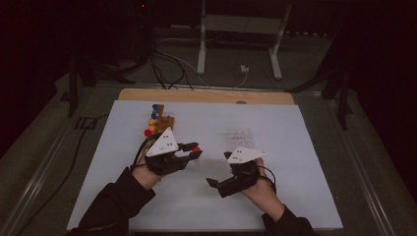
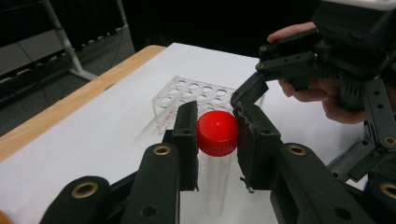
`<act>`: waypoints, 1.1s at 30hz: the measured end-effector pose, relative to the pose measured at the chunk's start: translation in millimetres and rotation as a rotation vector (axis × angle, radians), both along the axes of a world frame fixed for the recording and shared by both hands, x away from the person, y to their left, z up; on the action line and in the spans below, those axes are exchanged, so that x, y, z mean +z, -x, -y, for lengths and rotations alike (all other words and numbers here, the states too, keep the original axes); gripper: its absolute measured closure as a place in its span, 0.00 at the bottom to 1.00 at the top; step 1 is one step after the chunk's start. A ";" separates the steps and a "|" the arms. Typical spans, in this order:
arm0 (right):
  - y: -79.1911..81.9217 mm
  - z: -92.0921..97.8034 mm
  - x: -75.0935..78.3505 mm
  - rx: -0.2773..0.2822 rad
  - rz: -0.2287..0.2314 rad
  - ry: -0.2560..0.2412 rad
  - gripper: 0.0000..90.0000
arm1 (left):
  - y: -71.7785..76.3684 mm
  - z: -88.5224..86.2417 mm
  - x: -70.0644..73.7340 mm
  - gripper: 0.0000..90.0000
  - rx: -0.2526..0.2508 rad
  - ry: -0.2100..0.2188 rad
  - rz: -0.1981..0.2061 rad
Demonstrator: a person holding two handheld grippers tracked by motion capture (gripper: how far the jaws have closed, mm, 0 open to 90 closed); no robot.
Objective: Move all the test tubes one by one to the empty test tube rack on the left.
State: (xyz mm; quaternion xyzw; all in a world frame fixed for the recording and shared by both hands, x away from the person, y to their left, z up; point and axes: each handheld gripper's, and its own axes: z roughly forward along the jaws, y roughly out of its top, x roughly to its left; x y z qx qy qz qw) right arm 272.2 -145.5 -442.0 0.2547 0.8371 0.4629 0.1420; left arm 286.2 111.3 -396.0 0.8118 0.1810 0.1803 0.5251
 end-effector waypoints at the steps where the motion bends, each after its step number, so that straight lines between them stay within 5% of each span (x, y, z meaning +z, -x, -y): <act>1: 0.0 0.2 0.2 0.003 -0.002 -0.005 0.00 | -0.4 -2.9 1.8 0.80 0.005 0.002 0.000; 18: 0.3 -0.5 -1.3 0.012 -0.001 -0.001 0.00 | 4.2 -55.7 29.5 0.80 0.167 0.031 0.076; 33: 0.6 0.2 -0.2 0.019 -0.004 -0.005 0.00 | 0.6 -97.8 22.3 0.80 0.325 0.019 0.077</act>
